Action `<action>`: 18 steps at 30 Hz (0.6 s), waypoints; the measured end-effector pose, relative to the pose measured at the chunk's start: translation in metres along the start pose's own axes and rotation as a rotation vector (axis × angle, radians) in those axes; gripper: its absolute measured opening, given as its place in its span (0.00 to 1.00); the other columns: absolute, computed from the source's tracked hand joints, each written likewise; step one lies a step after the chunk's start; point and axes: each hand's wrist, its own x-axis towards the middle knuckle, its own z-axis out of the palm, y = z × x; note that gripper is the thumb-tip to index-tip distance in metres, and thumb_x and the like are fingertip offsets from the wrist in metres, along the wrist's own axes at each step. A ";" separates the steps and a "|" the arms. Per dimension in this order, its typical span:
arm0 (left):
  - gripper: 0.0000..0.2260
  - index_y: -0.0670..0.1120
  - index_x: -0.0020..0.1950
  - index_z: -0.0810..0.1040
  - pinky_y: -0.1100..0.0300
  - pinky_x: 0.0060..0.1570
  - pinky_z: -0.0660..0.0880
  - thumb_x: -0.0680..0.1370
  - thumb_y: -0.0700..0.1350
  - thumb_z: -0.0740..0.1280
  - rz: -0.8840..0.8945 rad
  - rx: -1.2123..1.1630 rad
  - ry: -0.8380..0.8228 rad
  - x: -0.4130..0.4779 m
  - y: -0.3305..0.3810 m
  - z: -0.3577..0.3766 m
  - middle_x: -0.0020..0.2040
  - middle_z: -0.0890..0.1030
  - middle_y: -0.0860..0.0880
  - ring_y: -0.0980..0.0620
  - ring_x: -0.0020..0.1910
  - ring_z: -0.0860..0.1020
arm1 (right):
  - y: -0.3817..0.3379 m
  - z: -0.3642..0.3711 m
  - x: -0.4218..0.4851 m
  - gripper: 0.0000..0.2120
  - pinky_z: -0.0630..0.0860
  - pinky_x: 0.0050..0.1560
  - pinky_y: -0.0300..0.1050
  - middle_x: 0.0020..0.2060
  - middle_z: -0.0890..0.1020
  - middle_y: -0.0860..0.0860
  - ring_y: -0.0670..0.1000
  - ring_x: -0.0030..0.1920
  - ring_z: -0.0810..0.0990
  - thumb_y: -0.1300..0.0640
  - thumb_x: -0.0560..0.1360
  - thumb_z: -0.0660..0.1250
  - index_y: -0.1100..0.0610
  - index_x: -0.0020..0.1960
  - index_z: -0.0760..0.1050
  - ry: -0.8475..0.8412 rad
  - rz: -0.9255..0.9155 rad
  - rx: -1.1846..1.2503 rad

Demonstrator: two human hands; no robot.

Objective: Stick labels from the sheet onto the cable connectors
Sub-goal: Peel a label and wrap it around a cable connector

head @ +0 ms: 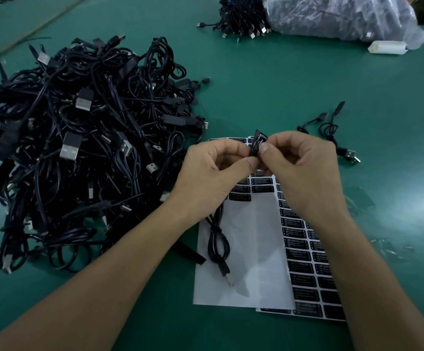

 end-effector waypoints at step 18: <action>0.08 0.46 0.48 0.82 0.65 0.41 0.79 0.78 0.33 0.70 0.010 -0.022 -0.029 0.002 -0.003 -0.001 0.38 0.85 0.51 0.56 0.38 0.83 | 0.003 0.000 -0.001 0.10 0.78 0.38 0.36 0.36 0.83 0.42 0.45 0.34 0.81 0.59 0.76 0.70 0.47 0.39 0.79 0.001 -0.055 -0.078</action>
